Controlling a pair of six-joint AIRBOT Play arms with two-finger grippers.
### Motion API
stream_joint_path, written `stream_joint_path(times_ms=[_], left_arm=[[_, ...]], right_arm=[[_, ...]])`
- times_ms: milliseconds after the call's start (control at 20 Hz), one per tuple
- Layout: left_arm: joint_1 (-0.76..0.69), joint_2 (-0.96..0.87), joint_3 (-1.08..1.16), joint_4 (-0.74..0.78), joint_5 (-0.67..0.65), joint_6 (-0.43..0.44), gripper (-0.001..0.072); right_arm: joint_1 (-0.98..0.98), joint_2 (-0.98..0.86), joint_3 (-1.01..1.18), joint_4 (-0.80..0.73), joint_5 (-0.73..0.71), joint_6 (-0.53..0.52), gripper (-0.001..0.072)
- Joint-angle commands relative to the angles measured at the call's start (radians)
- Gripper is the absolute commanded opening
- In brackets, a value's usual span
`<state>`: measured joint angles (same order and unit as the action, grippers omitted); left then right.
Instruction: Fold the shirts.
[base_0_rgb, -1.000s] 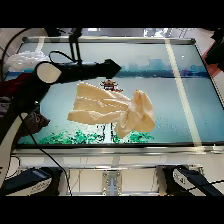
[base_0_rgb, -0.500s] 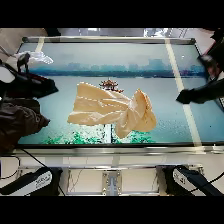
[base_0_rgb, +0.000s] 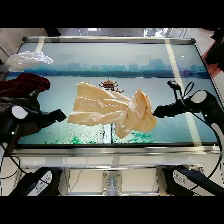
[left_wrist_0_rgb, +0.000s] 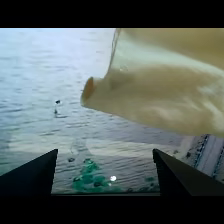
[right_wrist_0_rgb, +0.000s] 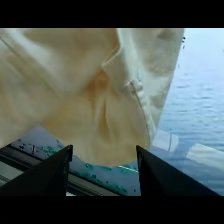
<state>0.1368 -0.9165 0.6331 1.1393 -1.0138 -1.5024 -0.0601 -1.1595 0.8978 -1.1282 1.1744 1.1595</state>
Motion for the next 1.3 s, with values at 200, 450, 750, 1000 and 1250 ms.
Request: stream_joint_path(times_ms=[200,450,750,1000,1250], left_arm=[[0.000,0.049,-0.153,-0.184,0.249,-0.449,0.0700],[0.001,0.053,-0.261,-0.236,0.343,-0.462,0.0697],[0.000,-0.019,-0.302,-0.370,0.489,-0.376,0.0695],[0.000,-0.156,-0.302,-0.809,0.509,0.029,0.0692],[0.000,-0.289,-0.299,-1.001,0.513,0.214,0.0554]], right_arm=[[0.056,-0.063,0.066,-0.086,-0.059,-0.028,0.0454],[0.056,-0.034,0.149,-0.102,-0.059,-0.027,0.0455],[0.056,-0.010,0.236,-0.106,-0.027,-0.019,0.0455],[0.056,-0.004,0.270,-0.106,-0.008,0.003,0.0455],[0.056,-0.005,0.270,-0.107,0.038,0.010,0.0454]])
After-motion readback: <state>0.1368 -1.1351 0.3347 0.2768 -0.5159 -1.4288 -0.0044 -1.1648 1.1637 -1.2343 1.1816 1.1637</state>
